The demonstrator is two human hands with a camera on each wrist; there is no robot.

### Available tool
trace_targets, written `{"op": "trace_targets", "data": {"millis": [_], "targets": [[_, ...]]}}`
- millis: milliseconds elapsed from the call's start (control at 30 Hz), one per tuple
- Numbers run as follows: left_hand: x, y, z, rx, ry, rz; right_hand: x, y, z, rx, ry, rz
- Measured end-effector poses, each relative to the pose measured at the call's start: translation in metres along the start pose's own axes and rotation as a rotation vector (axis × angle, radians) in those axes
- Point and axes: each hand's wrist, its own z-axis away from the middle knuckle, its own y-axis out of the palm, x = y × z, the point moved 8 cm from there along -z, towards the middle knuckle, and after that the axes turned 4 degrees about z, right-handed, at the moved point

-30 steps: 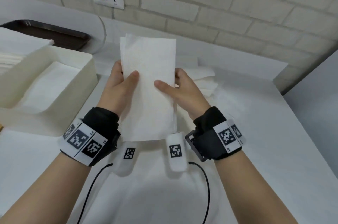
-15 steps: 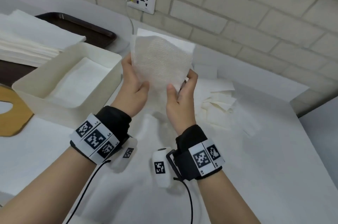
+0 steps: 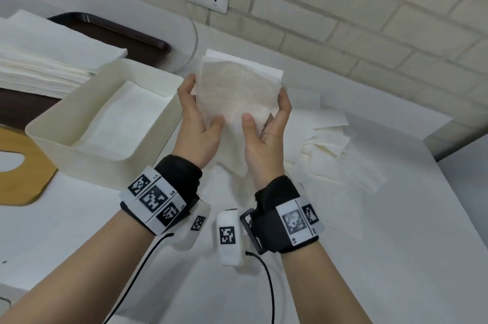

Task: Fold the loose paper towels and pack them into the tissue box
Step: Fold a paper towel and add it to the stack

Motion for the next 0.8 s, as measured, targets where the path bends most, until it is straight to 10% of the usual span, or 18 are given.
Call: {"op": "trace_targets", "data": {"millis": [367,633,800], "targets": [[0.037,0.005,-0.010,0.175,-0.376,-0.066,-0.008,-0.013,-0.007,-0.073,0.207,0.041],[0.022,0.005,-0.012,0.274,-0.249,-0.128,-0.003,-0.017,-0.009,0.005,0.147,0.198],[-0.006,0.002,-0.013,0.095,-0.004,-0.054,-0.005,-0.003,-0.004,0.003,0.151,0.267]]}}
